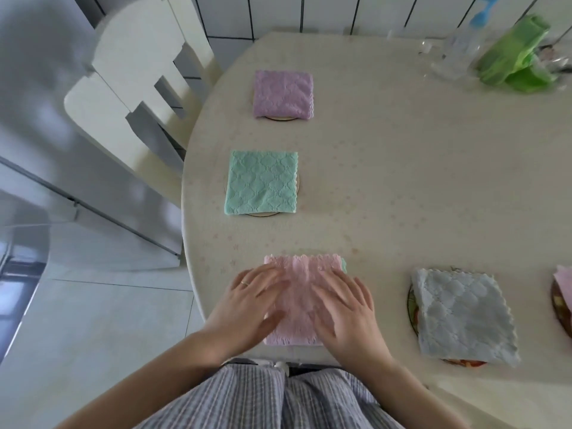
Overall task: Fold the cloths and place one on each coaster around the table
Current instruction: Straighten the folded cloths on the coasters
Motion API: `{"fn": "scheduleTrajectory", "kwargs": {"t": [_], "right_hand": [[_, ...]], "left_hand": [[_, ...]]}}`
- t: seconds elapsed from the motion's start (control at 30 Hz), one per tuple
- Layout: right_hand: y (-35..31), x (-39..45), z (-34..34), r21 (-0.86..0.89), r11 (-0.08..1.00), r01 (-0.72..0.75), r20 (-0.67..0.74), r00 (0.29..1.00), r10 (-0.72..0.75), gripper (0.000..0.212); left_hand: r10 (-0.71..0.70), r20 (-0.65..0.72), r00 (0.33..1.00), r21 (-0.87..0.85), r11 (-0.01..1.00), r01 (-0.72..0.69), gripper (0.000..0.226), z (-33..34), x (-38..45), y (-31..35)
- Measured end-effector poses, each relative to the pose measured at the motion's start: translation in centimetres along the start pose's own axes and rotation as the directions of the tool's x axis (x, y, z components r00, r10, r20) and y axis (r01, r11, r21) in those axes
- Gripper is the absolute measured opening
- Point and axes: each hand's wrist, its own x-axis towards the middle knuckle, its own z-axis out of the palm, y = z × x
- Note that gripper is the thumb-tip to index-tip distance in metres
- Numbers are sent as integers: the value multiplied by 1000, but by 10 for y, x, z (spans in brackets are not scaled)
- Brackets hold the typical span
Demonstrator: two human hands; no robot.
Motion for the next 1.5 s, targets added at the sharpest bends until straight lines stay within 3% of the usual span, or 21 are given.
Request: {"fn": "scheduleTrajectory", "kwargs": {"t": [0.1, 0.23, 0.37, 0.47, 0.6, 0.67, 0.77, 0.9, 1.03, 1.17, 1.3, 1.5], "right_hand": [[-5, 8, 14, -187, 975, 123, 141, 985, -97, 61], [7, 13, 20, -300, 954, -1, 232, 970, 74, 69], [4, 12, 21, -340, 924, -173, 149, 961, 235, 68], [-18, 28, 24, -258, 918, -302, 4, 950, 313, 61], [-82, 74, 38, 72, 901, -428, -231, 872, 432, 40], [-119, 105, 46, 326, 812, -484, -171, 815, 554, 34], [-152, 146, 64, 512, 662, -547, -37, 756, 653, 37], [-162, 175, 80, 616, 529, -584, 43, 695, 718, 46], [-160, 186, 77, 625, 493, -605, 54, 664, 746, 50], [-158, 192, 80, 607, 505, -613, 24, 650, 760, 51], [-159, 191, 85, 600, 530, -599, 25, 676, 736, 53], [-159, 190, 84, 594, 561, -577, 25, 710, 704, 56]], "left_hand": [[110, 154, 982, 139, 982, -131, 67, 11, 2, -7], [92, 224, 970, 120, 985, -121, 75, 16, 4, -29], [219, 267, 939, 4, 974, -228, 68, 13, 10, -42], [297, 234, 926, -235, 941, -242, 53, -3, 23, -72], [170, 106, 980, -434, 894, -108, 35, -40, 54, -145], [23, 128, 992, -518, 854, 47, 27, -60, 79, -182], [-137, 113, 984, -609, 773, 177, 21, -84, 125, -221], [-307, 254, 917, -610, 685, 398, 40, -89, 179, -246], [-403, 465, 788, -673, 417, 611, 29, -77, 212, -247], [-371, 455, 809, -566, 581, 585, 16, -71, 223, -244], [-404, 458, 792, -495, 623, 605, 27, -74, 227, -240], [-392, 458, 798, -443, 677, 587, 21, -80, 224, -234]]}}
